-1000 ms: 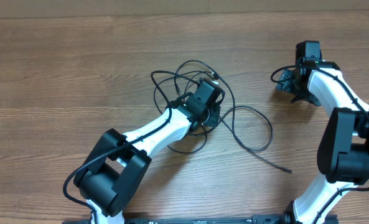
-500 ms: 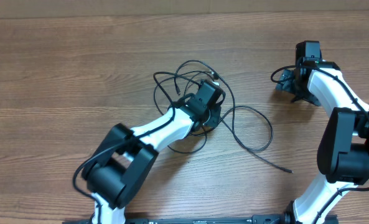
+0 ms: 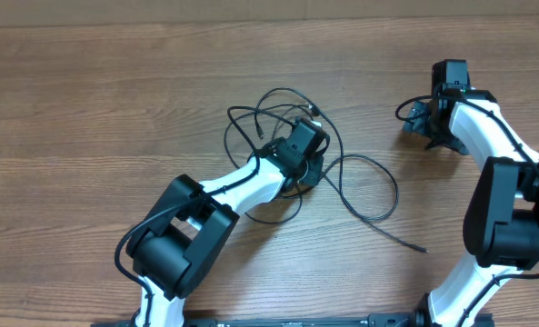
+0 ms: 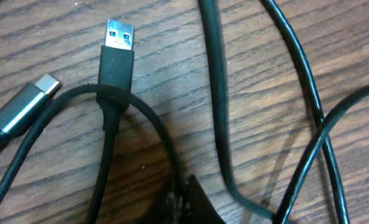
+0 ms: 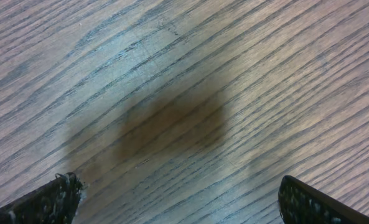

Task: Untangle cables
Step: 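Lift the cable with the left gripper and pull it out to the left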

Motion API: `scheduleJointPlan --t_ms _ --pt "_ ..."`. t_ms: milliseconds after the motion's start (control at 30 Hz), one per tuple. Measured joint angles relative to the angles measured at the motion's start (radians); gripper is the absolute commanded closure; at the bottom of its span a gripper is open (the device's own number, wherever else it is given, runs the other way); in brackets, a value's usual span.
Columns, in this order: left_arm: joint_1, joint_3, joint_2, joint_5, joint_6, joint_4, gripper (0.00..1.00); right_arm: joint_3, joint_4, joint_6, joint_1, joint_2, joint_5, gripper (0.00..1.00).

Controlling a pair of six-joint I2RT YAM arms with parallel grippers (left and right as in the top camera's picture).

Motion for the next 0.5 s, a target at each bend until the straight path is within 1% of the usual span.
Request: scheduleJointPlan --t_ms 200,333,500 --pt "0.0 0.0 -0.031 0.0 0.008 -0.012 0.96 0.0 0.0 0.0 0.0 0.0 0.0 0.0" --pt "0.0 -0.004 -0.173 0.0 0.009 -0.012 0.96 0.0 0.0 0.0 0.0 0.0 0.0 0.0" --pt "0.0 -0.003 -0.422 -0.004 0.024 0.028 0.96 0.0 0.0 0.0 0.0 0.0 0.0 0.0"
